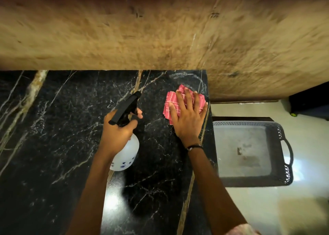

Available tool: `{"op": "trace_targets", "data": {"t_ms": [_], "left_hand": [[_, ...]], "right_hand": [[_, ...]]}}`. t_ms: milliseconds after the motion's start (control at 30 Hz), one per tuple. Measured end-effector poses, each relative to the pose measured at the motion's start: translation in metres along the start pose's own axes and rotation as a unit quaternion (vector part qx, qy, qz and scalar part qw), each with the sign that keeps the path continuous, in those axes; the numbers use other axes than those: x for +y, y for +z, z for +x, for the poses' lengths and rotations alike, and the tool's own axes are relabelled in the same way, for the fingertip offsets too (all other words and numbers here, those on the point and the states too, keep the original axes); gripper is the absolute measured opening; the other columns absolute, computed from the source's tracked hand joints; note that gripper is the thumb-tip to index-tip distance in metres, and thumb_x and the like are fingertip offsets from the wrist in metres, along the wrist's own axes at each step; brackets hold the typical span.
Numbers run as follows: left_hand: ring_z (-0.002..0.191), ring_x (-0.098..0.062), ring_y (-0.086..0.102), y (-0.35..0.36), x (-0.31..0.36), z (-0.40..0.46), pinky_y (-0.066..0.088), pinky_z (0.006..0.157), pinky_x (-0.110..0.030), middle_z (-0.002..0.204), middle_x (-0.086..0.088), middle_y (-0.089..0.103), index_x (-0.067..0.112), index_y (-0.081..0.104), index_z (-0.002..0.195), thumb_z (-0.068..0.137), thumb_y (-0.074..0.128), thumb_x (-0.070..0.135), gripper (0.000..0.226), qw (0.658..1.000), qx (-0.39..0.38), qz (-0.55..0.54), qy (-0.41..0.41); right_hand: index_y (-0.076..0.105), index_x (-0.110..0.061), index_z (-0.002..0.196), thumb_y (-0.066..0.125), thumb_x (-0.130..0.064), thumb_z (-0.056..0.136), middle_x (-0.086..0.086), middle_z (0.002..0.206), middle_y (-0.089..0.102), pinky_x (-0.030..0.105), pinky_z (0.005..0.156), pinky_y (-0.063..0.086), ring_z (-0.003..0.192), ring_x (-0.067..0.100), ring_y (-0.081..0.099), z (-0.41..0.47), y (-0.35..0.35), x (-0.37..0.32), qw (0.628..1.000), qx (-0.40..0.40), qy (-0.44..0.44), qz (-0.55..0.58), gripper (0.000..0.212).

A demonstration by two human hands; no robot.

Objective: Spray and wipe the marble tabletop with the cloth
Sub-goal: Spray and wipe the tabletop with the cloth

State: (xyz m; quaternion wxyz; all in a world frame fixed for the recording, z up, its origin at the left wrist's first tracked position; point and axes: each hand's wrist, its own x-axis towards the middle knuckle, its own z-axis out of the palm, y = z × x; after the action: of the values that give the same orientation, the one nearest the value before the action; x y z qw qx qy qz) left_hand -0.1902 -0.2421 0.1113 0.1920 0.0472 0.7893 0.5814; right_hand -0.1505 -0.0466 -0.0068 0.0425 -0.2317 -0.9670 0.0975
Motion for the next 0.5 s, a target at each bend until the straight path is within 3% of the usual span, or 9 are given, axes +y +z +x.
{"op": "trace_targets", "data": {"t_ms": [233, 500], "left_hand": [[0.04, -0.002, 0.049, 0.007, 0.001, 0.001, 0.038, 0.045, -0.01, 0.059, 0.013, 0.065, 0.001, 0.065, 0.095, 0.085, 0.051, -0.015, 0.023, 1.0, -0.023, 0.009, -0.009], [0.034, -0.006, 0.037, 0.004, -0.004, -0.003, 0.035, 0.041, -0.015, 0.055, 0.014, 0.063, -0.003, 0.063, 0.092, 0.082, 0.044, -0.022, 0.028, 1.0, 0.002, 0.009, 0.02]], "right_hand": [[0.04, -0.036, 0.142, 0.023, -0.061, 0.094, -0.005, 0.153, 0.036, 0.064, 0.112, 0.017, 0.144, 0.027, 0.026, 0.046, 0.001, -0.01, 0.994, -0.025, -0.105, 0.024, 0.057], [0.033, -0.037, 0.145, 0.024, -0.063, 0.095, -0.003, 0.154, 0.033, 0.06, 0.115, 0.011, 0.145, 0.027, 0.019, 0.101, 0.007, -0.029, 0.998, -0.044, -0.04, 0.02, 0.058]]}}
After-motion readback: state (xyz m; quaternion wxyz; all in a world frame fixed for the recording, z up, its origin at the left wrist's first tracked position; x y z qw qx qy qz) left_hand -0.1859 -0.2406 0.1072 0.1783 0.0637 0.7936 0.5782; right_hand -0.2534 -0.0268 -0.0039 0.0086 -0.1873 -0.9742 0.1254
